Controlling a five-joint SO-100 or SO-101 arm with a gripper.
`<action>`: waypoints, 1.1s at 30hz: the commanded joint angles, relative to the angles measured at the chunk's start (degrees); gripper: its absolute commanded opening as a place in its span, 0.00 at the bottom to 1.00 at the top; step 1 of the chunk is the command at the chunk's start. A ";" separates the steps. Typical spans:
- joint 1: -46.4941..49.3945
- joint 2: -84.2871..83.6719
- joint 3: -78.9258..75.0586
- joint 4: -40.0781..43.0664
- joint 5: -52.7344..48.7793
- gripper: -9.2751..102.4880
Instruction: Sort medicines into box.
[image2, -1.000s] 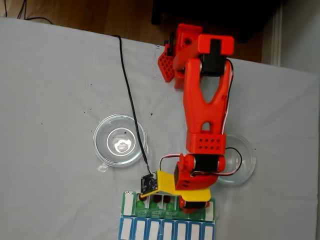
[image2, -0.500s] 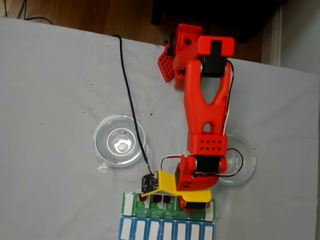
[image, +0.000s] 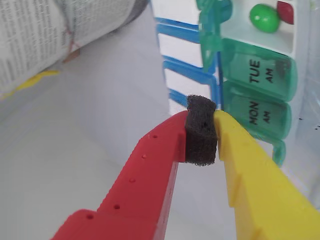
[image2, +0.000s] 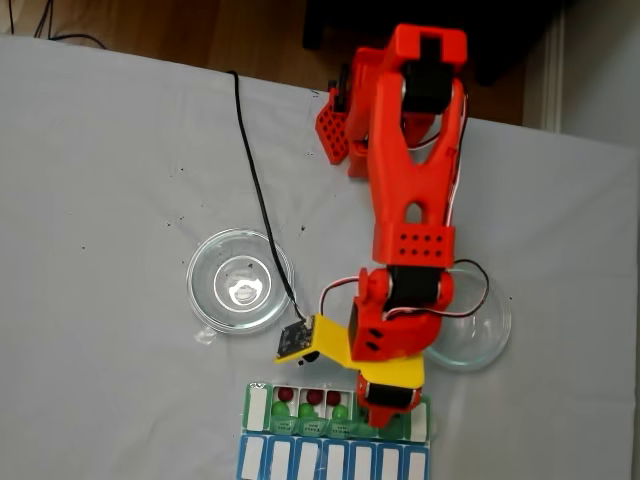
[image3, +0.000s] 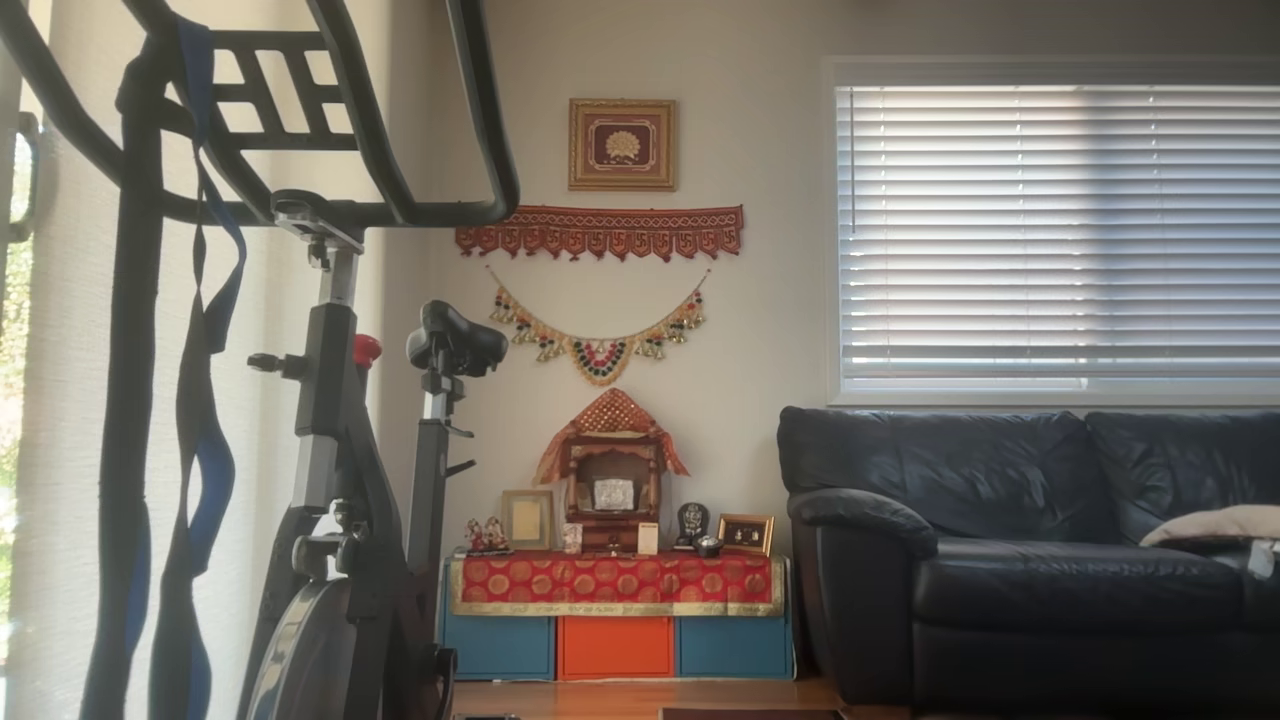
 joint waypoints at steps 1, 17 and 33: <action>1.41 6.77 -1.05 -3.52 0.44 0.09; 5.89 0.97 -5.10 -3.52 -9.14 0.09; 4.92 -2.46 -5.36 -1.93 -12.83 0.09</action>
